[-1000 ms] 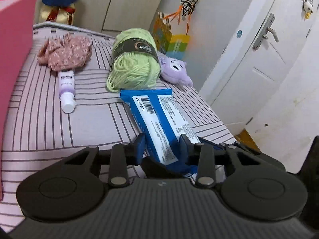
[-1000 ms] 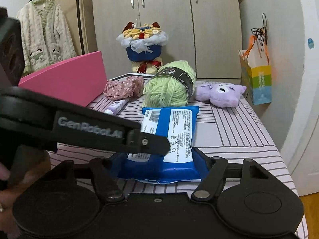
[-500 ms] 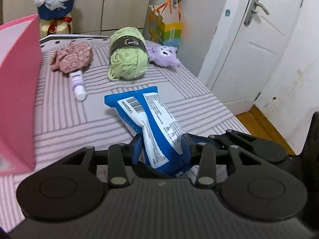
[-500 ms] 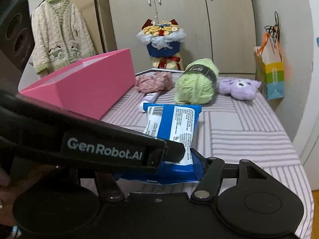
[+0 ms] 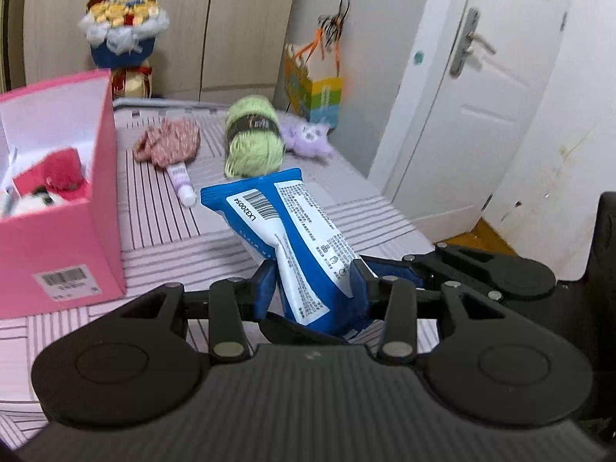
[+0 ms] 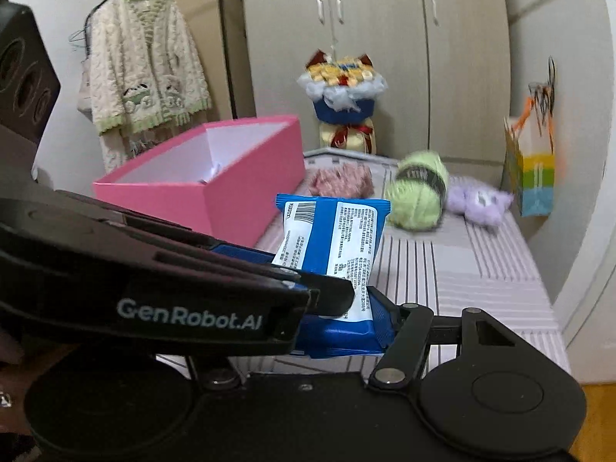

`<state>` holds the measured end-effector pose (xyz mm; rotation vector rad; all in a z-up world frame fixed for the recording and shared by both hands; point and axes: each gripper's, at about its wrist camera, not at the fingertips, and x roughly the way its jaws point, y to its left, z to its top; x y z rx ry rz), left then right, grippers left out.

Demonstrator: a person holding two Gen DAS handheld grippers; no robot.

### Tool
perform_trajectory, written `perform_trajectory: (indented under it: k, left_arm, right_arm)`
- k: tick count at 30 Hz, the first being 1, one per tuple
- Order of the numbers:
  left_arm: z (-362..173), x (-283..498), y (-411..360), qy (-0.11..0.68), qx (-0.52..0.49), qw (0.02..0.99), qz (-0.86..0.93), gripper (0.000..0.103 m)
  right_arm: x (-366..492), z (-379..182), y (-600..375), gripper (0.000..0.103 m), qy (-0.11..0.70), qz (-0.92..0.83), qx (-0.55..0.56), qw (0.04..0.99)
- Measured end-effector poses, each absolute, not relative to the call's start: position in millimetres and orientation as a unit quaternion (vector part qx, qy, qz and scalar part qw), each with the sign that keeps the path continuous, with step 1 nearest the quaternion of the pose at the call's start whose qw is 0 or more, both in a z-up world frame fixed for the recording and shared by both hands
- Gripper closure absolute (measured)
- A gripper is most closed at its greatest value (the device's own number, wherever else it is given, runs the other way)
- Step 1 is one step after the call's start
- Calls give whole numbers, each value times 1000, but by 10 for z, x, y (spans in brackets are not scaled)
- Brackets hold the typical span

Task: Organize soft objects
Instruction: 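Close both grippers together on the blue wet-wipes pack and lift it, then carry the blue pack with both grippers over the pink box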

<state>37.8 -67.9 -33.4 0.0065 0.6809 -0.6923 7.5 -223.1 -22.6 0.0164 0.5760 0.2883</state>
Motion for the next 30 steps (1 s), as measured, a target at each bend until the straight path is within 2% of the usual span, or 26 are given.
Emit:
perform_trajectory:
  k: [15, 24, 30]
  left_arm:
    - [118, 323, -132, 268, -43, 911, -310, 64]
    - [324, 726, 271, 239, -40, 930, -278, 64]
    - [353, 1150, 654, 267, -63, 922, -273, 64]
  right_arm:
    - [215, 290, -1934, 33, 246, 208, -11, 947]
    - [711, 435, -1556, 33, 212, 257, -23, 942]
    - [1156, 445, -1305, 33, 239, 298, -11, 924]
